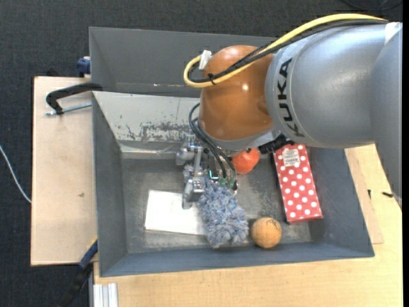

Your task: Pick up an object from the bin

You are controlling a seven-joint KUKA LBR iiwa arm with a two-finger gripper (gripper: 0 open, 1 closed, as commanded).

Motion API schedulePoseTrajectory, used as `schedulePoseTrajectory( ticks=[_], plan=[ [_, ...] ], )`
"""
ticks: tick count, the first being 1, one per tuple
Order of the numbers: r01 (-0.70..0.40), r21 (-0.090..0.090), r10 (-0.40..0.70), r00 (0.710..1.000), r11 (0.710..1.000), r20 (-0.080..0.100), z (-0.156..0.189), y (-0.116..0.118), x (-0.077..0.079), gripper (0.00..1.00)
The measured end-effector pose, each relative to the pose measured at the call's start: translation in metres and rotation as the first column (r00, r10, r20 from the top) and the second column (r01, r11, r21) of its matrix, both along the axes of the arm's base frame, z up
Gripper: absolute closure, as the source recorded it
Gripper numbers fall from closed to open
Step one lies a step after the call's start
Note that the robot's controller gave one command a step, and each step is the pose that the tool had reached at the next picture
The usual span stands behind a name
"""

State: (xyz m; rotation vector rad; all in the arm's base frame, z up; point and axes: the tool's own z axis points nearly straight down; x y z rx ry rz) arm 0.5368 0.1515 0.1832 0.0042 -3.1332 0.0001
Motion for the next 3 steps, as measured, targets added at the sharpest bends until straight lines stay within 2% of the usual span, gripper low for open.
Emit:
schedulePoseTrajectory(
  ticks=[1, 2, 3],
  plan=[
    [0.002, 0.001, -0.002, 1.000, 1.000, 0.009, 0.005, -0.001, 0.002, 0.00],
    [-0.056, 0.004, 0.056, 0.998, 0.998, 0.013, 0.004, -0.018, 0.026, 0.00],
    [-0.137, 0.000, 0.137, 0.990, 0.991, 0.021, -0.027, -0.018, 0.055, 0.00]
  ],
)
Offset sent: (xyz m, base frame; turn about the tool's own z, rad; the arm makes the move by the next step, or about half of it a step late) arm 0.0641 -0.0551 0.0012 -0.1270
